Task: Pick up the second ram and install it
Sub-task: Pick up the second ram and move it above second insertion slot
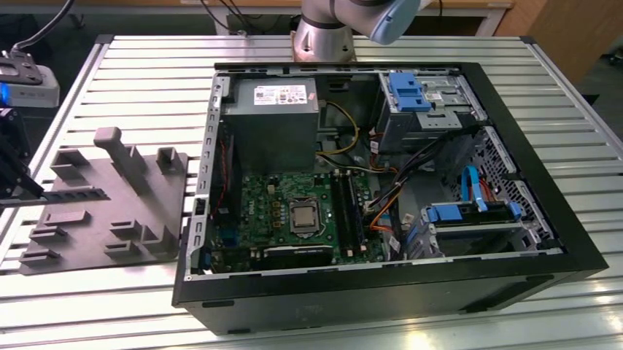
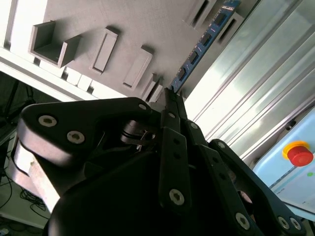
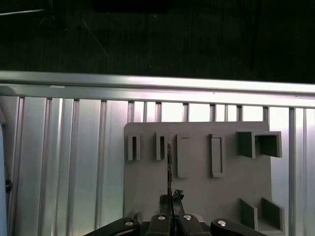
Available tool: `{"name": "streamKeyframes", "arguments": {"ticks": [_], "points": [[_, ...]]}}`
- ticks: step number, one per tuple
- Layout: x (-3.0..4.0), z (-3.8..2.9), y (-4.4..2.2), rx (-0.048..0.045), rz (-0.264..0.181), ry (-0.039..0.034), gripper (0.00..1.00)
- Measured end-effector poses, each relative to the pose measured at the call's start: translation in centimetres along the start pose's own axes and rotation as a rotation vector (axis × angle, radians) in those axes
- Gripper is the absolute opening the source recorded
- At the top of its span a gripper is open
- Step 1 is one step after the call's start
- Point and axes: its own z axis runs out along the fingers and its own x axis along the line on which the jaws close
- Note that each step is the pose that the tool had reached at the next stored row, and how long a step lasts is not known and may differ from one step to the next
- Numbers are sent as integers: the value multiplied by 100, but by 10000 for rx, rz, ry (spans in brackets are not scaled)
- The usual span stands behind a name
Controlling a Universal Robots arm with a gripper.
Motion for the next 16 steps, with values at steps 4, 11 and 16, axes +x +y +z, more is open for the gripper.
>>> {"name": "streamKeyframes", "arguments": {"ticks": [4,11,16], "points": [[-1,-32,1,0,0,0,12],[-3,-93,4,0,0,0,12],[-4,-147,6,0,0,-1,12]]}}
